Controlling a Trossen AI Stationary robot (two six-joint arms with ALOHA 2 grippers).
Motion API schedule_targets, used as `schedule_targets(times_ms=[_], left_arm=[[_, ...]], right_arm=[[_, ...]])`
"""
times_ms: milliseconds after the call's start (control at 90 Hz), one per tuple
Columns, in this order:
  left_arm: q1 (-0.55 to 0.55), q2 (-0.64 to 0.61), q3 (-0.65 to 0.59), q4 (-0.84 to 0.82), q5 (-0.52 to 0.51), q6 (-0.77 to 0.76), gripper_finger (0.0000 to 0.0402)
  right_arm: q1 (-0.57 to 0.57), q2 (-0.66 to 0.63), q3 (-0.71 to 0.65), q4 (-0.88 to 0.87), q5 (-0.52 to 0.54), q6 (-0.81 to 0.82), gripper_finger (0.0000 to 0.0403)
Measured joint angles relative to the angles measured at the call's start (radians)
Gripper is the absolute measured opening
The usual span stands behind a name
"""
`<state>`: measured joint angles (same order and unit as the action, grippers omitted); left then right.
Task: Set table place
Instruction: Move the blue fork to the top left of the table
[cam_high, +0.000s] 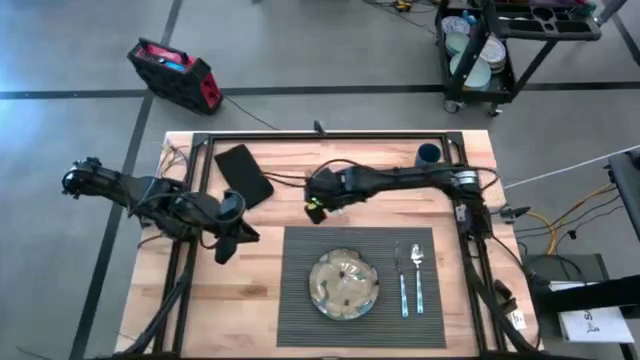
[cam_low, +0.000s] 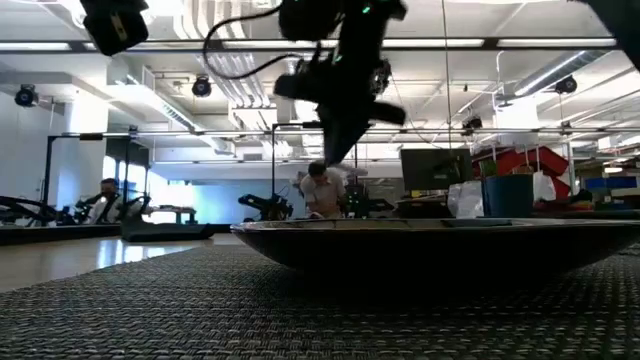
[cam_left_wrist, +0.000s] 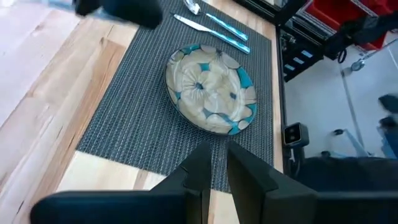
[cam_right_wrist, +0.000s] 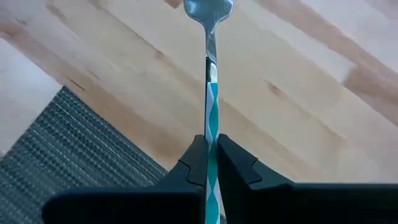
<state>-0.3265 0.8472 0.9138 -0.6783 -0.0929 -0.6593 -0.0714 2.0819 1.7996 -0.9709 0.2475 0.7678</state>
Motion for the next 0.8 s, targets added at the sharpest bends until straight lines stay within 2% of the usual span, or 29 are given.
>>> schedule_targets(times_ms=[244, 444, 800], left_arm=[[0.000, 0.040, 0.000, 0.000, 0.000, -0.009, 0.0036], [0.000, 0.088, 0.000, 0.000, 0.001, -0.011, 0.0036], [-0.009, 0.188, 0.000, 0.000, 0.016, -0.016, 0.0036]], right_arm=[[-0.016, 0.235, 0.206, 0.013, -0.073, -0.076, 0.0000], [-0.019, 0.379, 0.361, 0.008, -0.124, -0.090, 0.0000], [-0.041, 0.407, 0.402, 0.012, -0.111, -0.095, 0.0006]])
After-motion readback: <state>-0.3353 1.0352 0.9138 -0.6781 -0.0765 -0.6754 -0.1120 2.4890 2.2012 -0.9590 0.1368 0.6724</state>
